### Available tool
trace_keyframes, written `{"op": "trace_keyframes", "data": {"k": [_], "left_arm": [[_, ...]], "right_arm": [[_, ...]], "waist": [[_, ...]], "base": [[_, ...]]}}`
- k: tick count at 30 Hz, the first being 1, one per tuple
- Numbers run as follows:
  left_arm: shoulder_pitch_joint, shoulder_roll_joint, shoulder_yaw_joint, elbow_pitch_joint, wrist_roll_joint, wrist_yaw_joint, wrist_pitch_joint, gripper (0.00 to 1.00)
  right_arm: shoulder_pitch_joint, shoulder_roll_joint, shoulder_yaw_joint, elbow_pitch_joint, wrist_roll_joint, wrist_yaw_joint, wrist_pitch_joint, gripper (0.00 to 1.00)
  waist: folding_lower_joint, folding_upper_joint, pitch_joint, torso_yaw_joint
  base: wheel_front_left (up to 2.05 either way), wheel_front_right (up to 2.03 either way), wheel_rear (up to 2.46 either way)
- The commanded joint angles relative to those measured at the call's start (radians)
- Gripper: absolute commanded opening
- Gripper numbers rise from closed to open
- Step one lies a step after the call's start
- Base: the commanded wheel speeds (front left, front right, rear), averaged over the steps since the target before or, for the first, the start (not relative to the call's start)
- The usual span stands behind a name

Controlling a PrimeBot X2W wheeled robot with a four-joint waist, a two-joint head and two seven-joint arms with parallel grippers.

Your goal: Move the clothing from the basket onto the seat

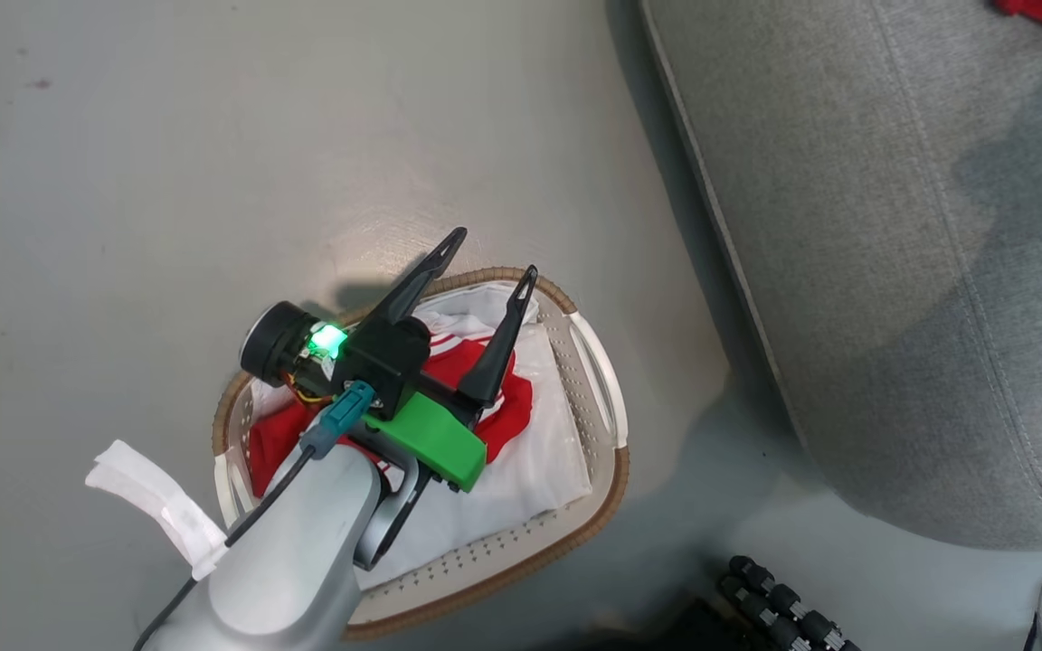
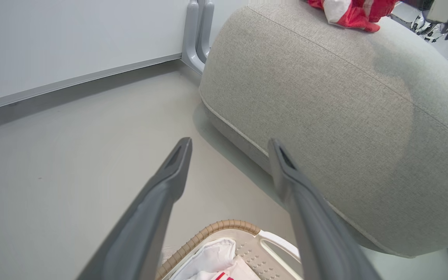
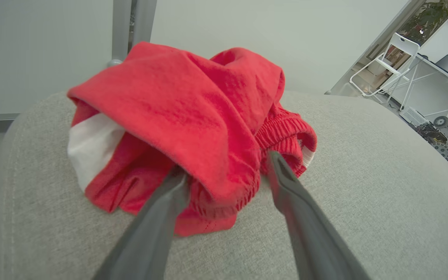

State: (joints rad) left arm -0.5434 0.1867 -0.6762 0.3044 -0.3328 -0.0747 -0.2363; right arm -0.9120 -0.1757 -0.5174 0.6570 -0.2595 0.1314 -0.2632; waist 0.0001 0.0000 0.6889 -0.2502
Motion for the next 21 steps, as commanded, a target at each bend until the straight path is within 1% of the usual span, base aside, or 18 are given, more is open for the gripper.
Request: {"op": "trace_keyframes", "data": {"k": [1, 6, 12, 16, 21], "left_arm": [[-0.006, -0.004, 0.005, 0.008, -0.012, -0.003, -0.01, 1.0], [0.005, -0.027, 0.013, 0.031, -0.025, -0.01, -0.022, 1.0], [0.024, -0.049, 0.052, 0.055, -0.043, -0.012, -0.029, 1.0], [0.047, -0.068, 0.104, 0.032, -0.034, -0.013, -0.029, 1.0], [0.104, -0.095, 0.182, 0.015, -0.03, -0.021, -0.028, 1.0]], "right_arm": [[0.03, 0.005, 0.007, -0.008, 0.003, -0.001, -0.003, 1.0], [0.102, 0.016, 0.052, -0.019, 0.005, -0.001, -0.003, 1.0], [0.176, 0.018, 0.1, -0.029, 0.025, -0.001, -0.003, 1.0], [0.199, 0.0, 0.135, -0.046, 0.034, -0.001, -0.002, 1.0], [0.217, -0.01, 0.18, -0.061, 0.044, -0.001, -0.002, 1.0]], "waist": [[-0.0001, 0.0, -0.025, -0.007], [-0.0001, 0.0, -0.088, -0.005], [-0.0001, 0.0, -0.182, 0.006], [-0.0001, 0.0, -0.248, 0.031], [-0.0001, 0.0, -0.342, 0.079]], "base": [[0.0, 0.0, 0.0], [0.0, 0.0, 0.0], [0.0, 0.0, 0.0], [0.0, 0.0, 0.0], [0.0, 0.0, 0.0]]}}
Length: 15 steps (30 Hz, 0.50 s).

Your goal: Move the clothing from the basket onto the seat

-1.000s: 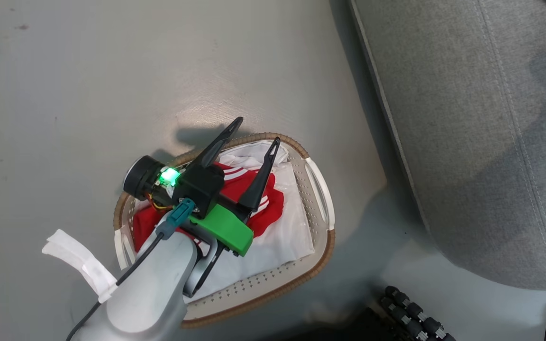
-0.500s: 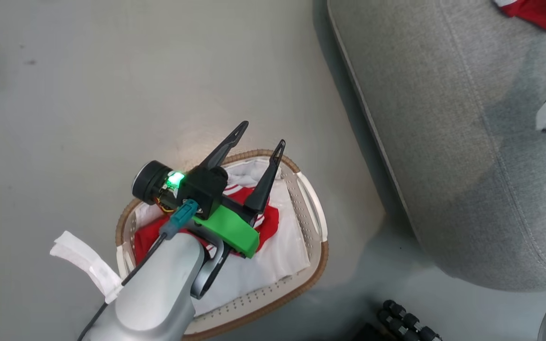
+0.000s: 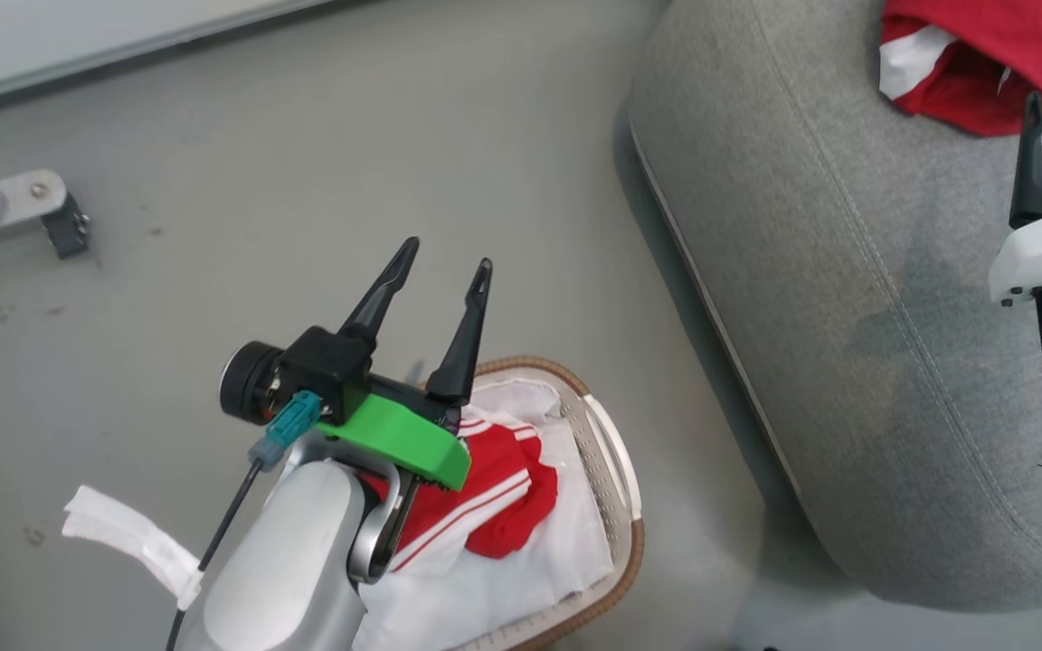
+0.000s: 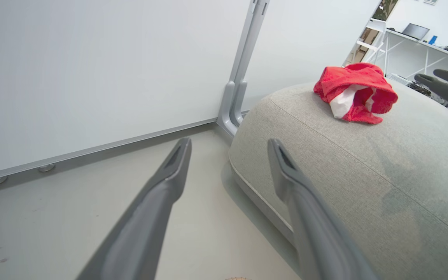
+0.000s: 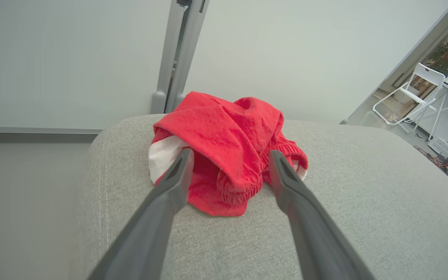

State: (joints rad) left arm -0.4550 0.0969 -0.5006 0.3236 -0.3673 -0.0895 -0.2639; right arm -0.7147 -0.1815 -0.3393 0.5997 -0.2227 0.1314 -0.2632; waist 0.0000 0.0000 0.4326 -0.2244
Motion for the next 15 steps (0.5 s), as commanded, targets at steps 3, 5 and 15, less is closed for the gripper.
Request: {"op": "trace_keyframes", "data": {"k": [3, 5, 15], "left_arm": [[0.06, -0.016, 0.064, -0.009, 0.01, -0.004, 0.0, 1.0], [0.084, -0.023, 0.1, -0.014, 0.013, -0.002, 0.0, 1.0], [0.223, -0.041, 0.289, -0.024, 0.045, 0.011, 0.0, 1.0]], "right_arm": [[0.023, 0.009, 0.026, -0.01, 0.022, -0.001, -0.002, 1.0], [0.027, 0.021, 0.043, -0.015, 0.027, -0.001, -0.002, 1.0], [0.094, 0.094, 0.173, -0.035, 0.1, -0.001, -0.002, 1.0]], "waist": [[0.0, 0.0, -0.146, 0.088], [0.0, 0.0, -0.175, 0.108], [0.0, 0.0, -0.298, 0.216]], "base": [[0.0, 0.0, 0.0], [0.0, 0.0, 0.0], [0.0, 0.0, 0.0]]}}
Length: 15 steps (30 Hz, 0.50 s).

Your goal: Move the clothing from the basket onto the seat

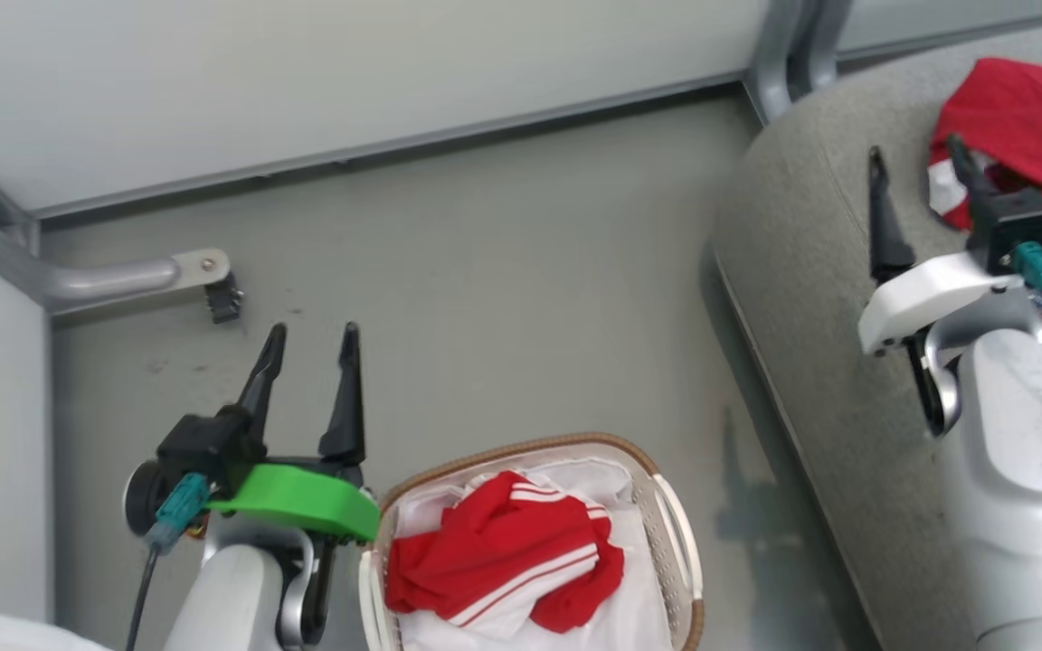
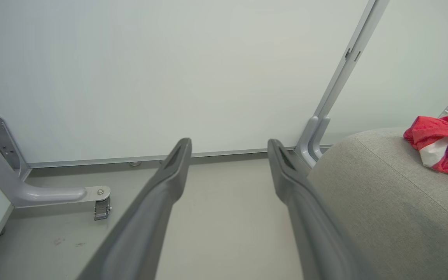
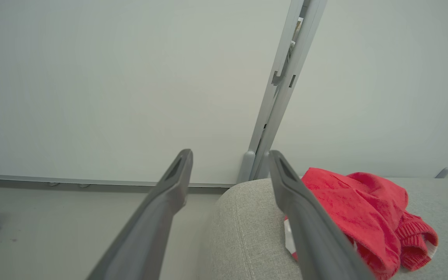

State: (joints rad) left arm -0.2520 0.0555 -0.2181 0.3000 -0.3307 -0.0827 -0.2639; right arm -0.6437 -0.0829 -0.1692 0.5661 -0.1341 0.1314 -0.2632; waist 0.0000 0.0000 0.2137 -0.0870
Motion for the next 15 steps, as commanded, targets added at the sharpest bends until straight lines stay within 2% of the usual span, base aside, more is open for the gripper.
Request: {"op": "trace_keyframes", "data": {"k": [1, 11, 15], "left_arm": [[0.034, -0.001, 0.018, -0.001, 0.01, 0.005, 0.0, 1.0], [0.172, -0.005, 0.106, -0.015, -0.004, 0.015, -0.001, 1.0], [0.224, -0.005, 0.117, -0.02, 0.0, 0.016, -0.001, 1.0]], "right_arm": [[0.033, -0.001, 0.016, -0.005, 0.022, -0.001, -0.002, 1.0], [0.229, 0.031, 0.121, -0.072, 0.115, -0.001, -0.002, 1.0], [0.312, 0.03, 0.205, -0.096, 0.183, -0.001, -0.002, 1.0]], "waist": [[0.0, 0.0, -0.089, 0.086], [0.0, 0.0, -0.178, 0.134], [0.0, 0.0, -0.197, 0.131]], "base": [[0.0, 0.0, 0.0], [0.0, 0.0, 0.0], [0.0, 0.0, 0.0]]}}
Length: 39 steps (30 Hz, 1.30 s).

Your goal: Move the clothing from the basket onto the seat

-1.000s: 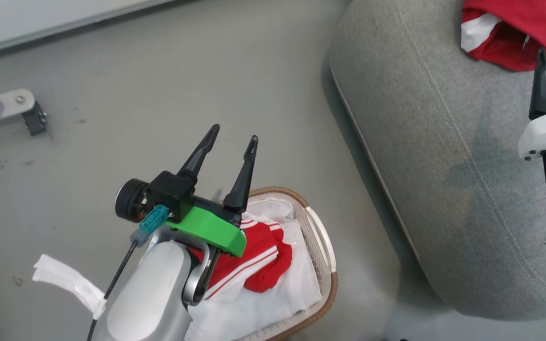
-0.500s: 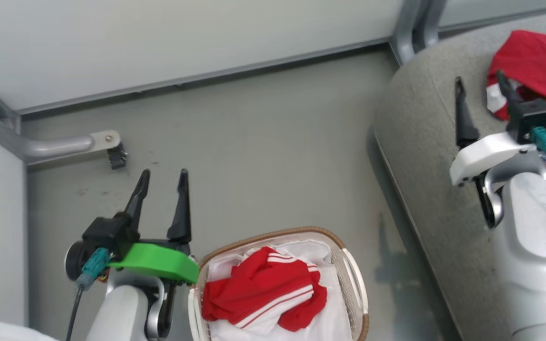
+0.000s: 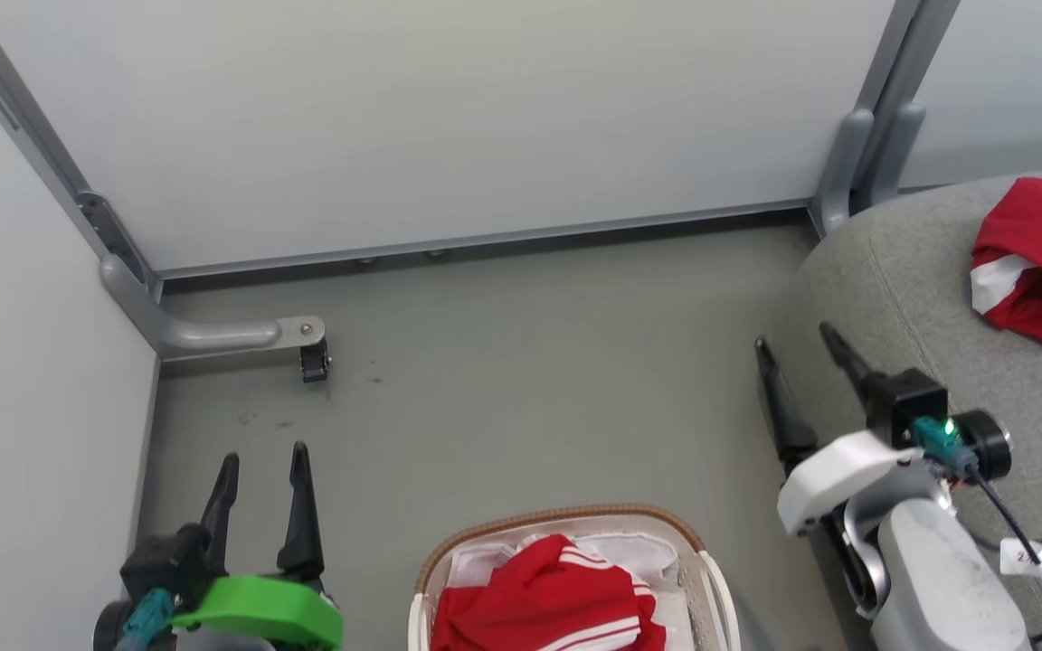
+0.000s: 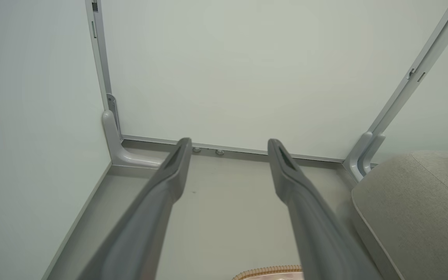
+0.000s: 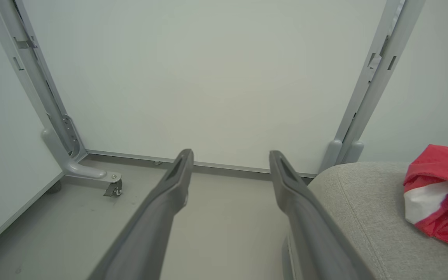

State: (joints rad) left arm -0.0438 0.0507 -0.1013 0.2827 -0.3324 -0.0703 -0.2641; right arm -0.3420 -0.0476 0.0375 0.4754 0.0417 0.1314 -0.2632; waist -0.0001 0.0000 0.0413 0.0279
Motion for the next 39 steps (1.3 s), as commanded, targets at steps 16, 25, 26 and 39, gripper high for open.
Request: {"op": "trace_keyframes", "data": {"k": [16, 25, 26, 39], "left_arm": [[0.088, 0.0, -0.015, 0.0, -0.005, 0.01, 0.0, 1.0], [0.078, 0.0, -0.021, 0.008, -0.005, 0.009, 0.0, 1.0], [0.077, 0.0, -0.022, 0.009, -0.005, 0.008, 0.0, 1.0], [0.072, 0.0, -0.025, 0.014, -0.008, 0.007, 0.0, 1.0]], "right_arm": [[0.17, -0.005, 0.006, -0.065, 0.109, -0.001, -0.002, 1.0], [0.162, -0.005, 0.007, -0.063, 0.116, -0.001, -0.002, 1.0], [0.162, -0.005, 0.008, -0.062, 0.117, -0.001, -0.002, 1.0], [0.161, -0.005, 0.008, -0.065, 0.111, -0.001, -0.002, 1.0]], "waist": [[0.0001, 0.0, -0.053, 0.017], [0.0001, 0.0, -0.055, 0.017], [0.0001, 0.0, -0.054, 0.018], [0.0001, 0.0, -0.049, 0.016]], "base": [[0.0, 0.0, 0.0], [0.0, 0.0, 0.0], [0.0, 0.0, 0.0], [0.0, 0.0, 0.0]]}}
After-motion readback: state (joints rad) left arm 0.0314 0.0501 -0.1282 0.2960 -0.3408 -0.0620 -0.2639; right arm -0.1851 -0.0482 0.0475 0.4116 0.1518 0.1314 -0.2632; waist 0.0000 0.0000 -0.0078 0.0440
